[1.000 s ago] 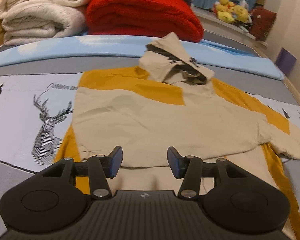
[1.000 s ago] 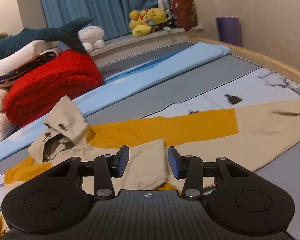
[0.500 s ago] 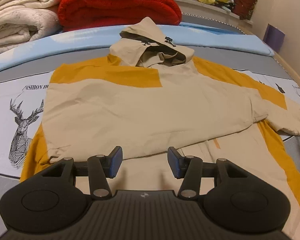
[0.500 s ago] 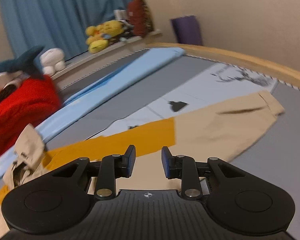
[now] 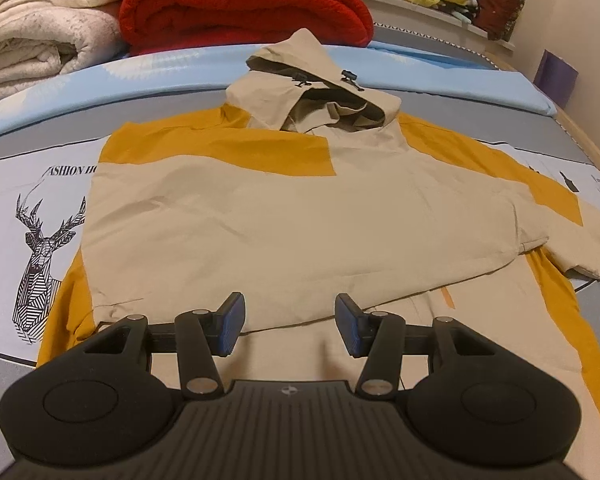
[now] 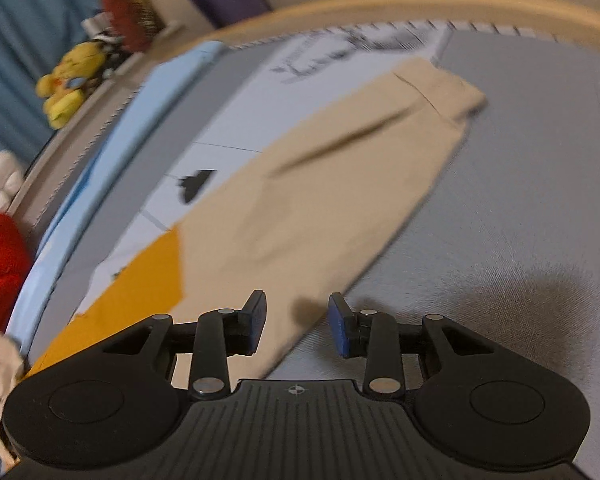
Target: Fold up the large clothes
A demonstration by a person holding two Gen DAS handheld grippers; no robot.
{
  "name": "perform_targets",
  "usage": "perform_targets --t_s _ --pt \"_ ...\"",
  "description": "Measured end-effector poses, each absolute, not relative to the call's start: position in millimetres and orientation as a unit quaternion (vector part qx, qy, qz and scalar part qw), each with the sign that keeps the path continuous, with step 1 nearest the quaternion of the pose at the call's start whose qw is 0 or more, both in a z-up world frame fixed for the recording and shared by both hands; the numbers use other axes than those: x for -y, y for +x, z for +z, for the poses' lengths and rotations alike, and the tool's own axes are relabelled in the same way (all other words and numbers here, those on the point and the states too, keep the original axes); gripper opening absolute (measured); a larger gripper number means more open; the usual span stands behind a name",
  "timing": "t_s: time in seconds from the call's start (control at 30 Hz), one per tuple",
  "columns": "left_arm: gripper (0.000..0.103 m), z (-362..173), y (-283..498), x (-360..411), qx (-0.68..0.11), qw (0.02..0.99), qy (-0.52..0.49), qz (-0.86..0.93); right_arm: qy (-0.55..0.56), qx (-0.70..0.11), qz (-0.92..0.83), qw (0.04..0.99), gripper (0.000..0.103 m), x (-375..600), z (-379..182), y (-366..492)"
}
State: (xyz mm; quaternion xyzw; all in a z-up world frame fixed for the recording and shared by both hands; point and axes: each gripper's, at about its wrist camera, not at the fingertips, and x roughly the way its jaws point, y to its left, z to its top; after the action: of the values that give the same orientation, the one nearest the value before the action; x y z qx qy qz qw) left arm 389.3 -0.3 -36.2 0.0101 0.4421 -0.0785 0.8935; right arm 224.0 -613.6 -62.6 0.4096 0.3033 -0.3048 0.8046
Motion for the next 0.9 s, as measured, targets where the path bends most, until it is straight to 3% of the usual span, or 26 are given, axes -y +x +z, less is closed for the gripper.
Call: perform_targets --t_s 0.2,0.67,0.8,0.9 --pt "0.055 -40.2 391.2 1.4 -0.446 0.892 0.012 -0.078 0.432 -0.279 -0.324 0.794 0.036 633.4 -90.5 226.9" --pt "0.055 -42.1 395.3 -3.6 -0.449 0.891 0.002 -0.069 0.443 -0.217 -0.372 0.786 0.034 662.3 -97.1 218.4" --pt "0.055 -41.4 395.5 -5.3 -0.449 0.891 0.0 -0.068 0.438 -0.213 -0.385 0.784 0.016 660.7 -98.9 215.2" --pt "0.055 -40.7 395.5 -7.2 -0.449 0.891 0.0 -0.067 0.436 -0.206 -0.389 0.785 0.01 660.5 -98.3 212.2"
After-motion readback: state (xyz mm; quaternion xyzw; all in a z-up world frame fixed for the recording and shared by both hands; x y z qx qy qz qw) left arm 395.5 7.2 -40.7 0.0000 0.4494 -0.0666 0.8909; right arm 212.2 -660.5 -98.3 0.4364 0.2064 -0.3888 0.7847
